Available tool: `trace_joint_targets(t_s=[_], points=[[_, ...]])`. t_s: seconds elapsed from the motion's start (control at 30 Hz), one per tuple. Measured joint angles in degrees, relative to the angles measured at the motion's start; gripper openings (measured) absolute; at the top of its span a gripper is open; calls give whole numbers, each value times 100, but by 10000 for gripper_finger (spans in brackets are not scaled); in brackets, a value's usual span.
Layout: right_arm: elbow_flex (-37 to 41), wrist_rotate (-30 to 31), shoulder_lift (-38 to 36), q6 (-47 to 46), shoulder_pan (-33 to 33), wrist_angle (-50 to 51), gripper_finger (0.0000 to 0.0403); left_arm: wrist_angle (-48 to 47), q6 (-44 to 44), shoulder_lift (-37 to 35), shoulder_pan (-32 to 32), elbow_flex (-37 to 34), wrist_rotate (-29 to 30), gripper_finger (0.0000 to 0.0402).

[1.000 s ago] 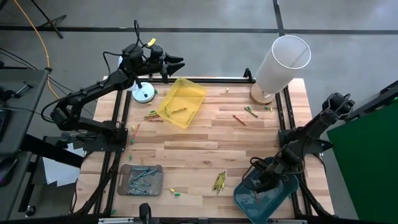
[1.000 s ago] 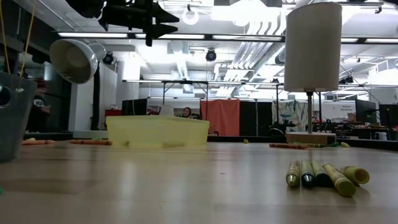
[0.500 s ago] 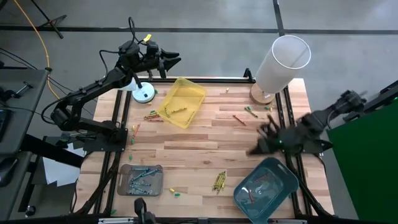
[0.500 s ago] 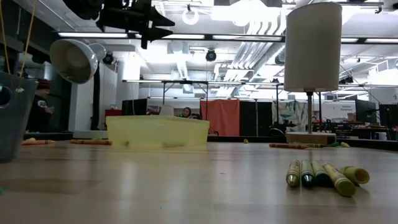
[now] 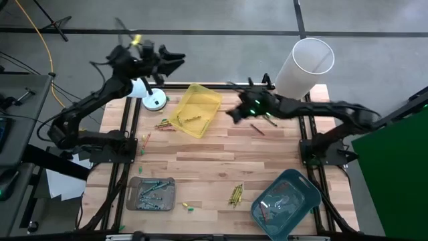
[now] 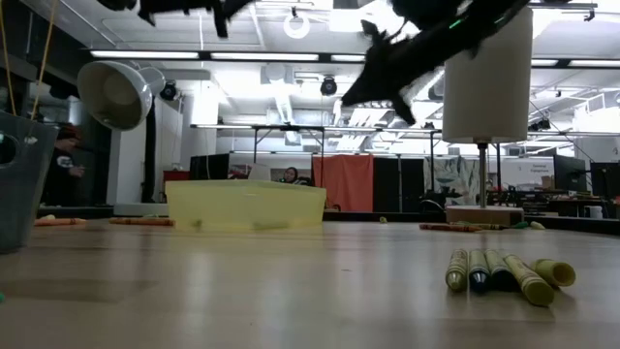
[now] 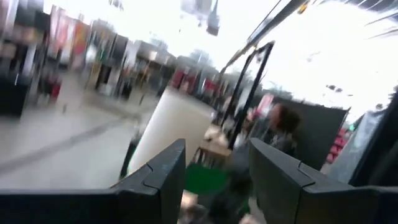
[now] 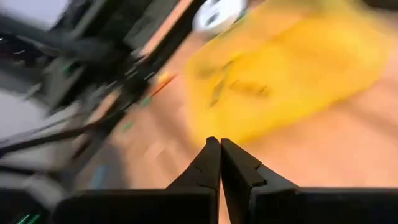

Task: Sort crayons
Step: Adjust the yellow bin

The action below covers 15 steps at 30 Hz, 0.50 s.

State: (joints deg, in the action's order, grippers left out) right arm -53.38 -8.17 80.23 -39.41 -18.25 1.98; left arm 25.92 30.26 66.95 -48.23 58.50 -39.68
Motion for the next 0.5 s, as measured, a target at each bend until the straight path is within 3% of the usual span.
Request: trace_joint_targets(t_s=[0.2,0.33,0.5], points=[[-1538,154,1847,1231,-577,92,1,702,109,-605,0,2,454,161],[-2745,174,2873,1931,-765,1106,1,702,120,-848,0,2,700,161],[-4079,725,3844,2554,-1028,2429,0,683,169,-996,0,2,791,161]])
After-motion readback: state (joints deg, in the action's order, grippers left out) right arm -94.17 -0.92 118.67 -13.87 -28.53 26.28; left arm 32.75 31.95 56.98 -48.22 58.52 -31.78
